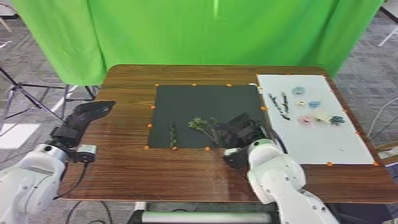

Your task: Arrange flowers

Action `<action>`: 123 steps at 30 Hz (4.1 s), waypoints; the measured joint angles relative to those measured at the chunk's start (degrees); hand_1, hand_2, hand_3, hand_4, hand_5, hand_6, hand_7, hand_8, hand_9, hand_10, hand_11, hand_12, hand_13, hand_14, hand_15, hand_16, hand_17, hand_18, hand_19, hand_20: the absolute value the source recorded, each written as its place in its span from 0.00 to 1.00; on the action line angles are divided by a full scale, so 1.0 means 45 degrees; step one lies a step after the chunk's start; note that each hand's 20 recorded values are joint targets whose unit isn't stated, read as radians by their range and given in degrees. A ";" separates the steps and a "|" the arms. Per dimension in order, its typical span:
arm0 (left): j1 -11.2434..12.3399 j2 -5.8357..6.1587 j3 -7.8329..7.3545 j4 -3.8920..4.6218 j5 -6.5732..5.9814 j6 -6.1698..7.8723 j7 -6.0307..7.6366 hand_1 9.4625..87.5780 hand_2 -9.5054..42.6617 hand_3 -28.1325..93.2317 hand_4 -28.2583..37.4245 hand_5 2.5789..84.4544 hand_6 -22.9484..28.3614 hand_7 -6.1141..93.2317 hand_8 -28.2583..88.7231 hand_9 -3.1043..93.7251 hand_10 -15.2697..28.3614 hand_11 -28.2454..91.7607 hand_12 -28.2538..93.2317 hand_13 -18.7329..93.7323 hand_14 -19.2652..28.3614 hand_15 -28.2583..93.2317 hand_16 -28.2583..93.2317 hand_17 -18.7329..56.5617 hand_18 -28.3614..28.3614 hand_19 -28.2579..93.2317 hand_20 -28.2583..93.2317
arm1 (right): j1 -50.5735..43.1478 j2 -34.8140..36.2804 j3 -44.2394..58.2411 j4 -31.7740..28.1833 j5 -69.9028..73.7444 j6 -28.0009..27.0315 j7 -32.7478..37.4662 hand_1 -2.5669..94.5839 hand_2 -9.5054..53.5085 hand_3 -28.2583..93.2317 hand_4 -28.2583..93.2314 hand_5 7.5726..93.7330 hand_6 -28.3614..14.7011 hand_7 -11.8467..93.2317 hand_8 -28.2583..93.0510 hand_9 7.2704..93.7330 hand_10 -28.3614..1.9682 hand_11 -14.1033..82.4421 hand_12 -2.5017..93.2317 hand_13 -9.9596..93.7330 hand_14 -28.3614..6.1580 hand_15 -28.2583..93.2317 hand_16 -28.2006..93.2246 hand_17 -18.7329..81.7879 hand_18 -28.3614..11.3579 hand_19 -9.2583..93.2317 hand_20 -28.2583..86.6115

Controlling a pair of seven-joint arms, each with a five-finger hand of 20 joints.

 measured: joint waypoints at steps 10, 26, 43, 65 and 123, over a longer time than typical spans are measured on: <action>-0.0136 -0.0017 0.0048 0.0092 0.0000 -0.0139 -0.0047 0.24 0.20 0.75 0.13 0.44 0.55 0.16 0.19 0.37 0.63 0.36 0.32 0.39 0.69 0.28 0.23 0.26 0.65 0.25 0.32 | -0.0038 -0.0008 -0.0417 -0.0187 0.0183 -0.0495 -0.0044 0.39 0.02 0.70 0.16 0.79 0.51 0.45 0.15 1.00 0.44 0.42 0.26 1.00 0.72 0.66 0.40 0.94 0.60 0.89 0.57; -0.0205 -0.0049 0.0051 0.0139 0.0000 -0.0319 -0.0081 0.24 0.20 0.75 0.13 0.44 0.56 0.16 0.19 0.37 0.62 0.35 0.32 0.39 0.70 0.28 0.23 0.26 0.65 0.25 0.32 | -0.0036 -0.0057 -0.0328 -0.0196 0.0866 -0.0735 -0.0257 0.39 0.02 0.70 0.16 0.79 0.51 0.45 0.15 1.00 0.44 0.42 0.26 1.00 0.71 0.66 0.40 0.94 0.59 0.90 0.56; -0.0265 -0.0179 -0.0013 0.0171 0.0000 -0.0500 -0.0279 0.24 0.20 0.75 0.13 0.45 0.55 0.16 0.19 0.38 0.63 0.35 0.32 0.39 0.70 0.28 0.23 0.26 0.65 0.25 0.32 | 0.0003 0.0432 0.0195 -0.1020 -0.0465 0.2600 -0.1046 0.36 0.00 0.72 0.16 0.66 0.56 0.35 0.17 0.80 0.37 0.34 0.27 0.97 0.66 0.60 0.51 0.84 0.48 0.98 0.57; -0.0500 -0.0482 0.0282 0.0241 0.0611 -0.1559 -0.0703 0.24 0.21 0.75 0.13 0.48 0.57 0.17 0.19 0.41 0.64 0.37 0.32 0.41 0.71 0.28 0.23 0.26 0.66 0.25 0.32 | 0.5394 0.3368 -0.0900 0.2899 -0.3150 -0.2722 0.0158 0.36 0.00 0.67 0.13 0.49 0.61 0.19 0.19 0.49 0.26 0.21 0.20 0.93 0.62 0.61 0.48 0.80 0.47 0.97 0.54; 0.0260 -0.0904 0.1042 -0.0145 -0.1338 0.4360 0.3406 0.24 0.18 0.78 0.11 0.52 0.55 0.22 0.17 0.45 0.65 0.41 0.31 0.46 0.71 0.30 0.22 0.31 0.65 0.26 0.33 | 0.2470 0.4774 -0.0632 0.1074 -0.3097 0.3337 -0.1110 0.75 0.00 0.61 0.15 0.85 0.60 0.36 0.31 1.00 0.55 0.43 0.38 1.00 0.80 0.73 0.43 0.91 0.57 1.00 0.63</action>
